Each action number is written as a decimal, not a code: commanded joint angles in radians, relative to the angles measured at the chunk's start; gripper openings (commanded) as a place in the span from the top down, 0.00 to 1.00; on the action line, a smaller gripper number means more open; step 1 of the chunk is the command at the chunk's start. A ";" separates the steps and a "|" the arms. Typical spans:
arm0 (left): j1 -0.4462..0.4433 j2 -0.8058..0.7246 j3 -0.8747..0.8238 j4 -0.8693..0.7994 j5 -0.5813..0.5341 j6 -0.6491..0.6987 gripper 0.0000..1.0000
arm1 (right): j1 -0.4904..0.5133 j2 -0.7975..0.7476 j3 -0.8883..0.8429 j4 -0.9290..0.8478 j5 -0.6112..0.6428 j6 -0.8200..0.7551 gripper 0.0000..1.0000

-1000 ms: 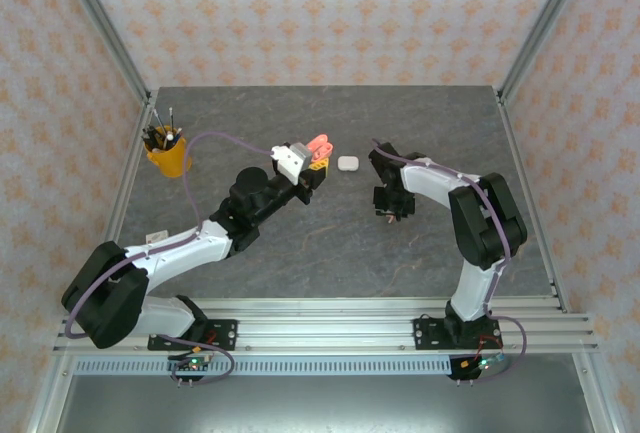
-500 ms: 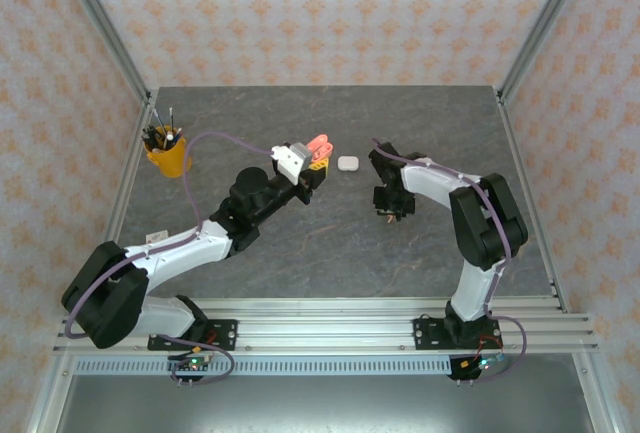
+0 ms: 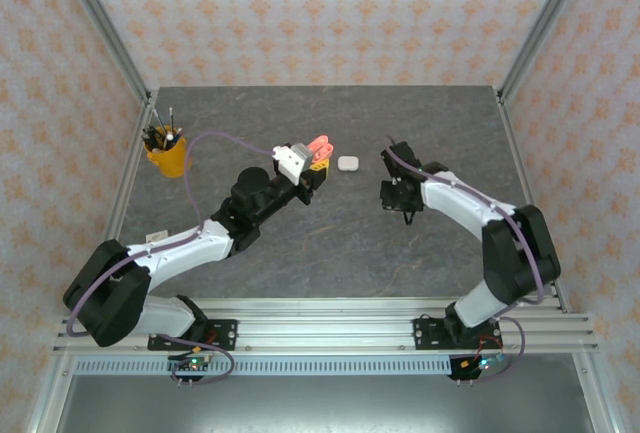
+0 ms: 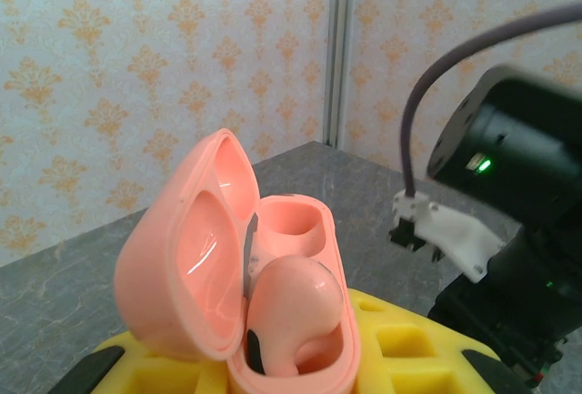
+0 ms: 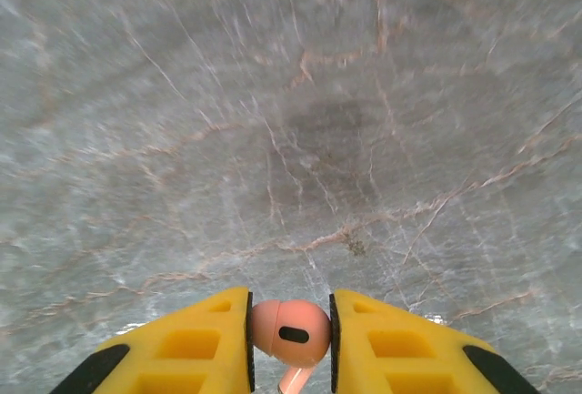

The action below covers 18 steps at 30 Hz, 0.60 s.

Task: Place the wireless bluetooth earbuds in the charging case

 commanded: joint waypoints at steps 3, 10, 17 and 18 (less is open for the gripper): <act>-0.006 0.009 0.027 0.027 -0.010 0.017 1.00 | -0.004 -0.159 -0.029 0.105 0.051 -0.043 0.75; -0.006 0.023 0.041 0.033 0.009 0.007 1.00 | -0.005 -0.312 0.020 0.176 0.050 -0.101 0.74; -0.007 0.057 0.077 0.036 0.041 -0.004 1.00 | -0.004 -0.343 0.166 0.223 -0.025 -0.171 0.74; -0.006 0.065 0.085 0.036 0.044 -0.005 1.00 | -0.004 -0.342 0.186 0.231 -0.042 -0.178 0.74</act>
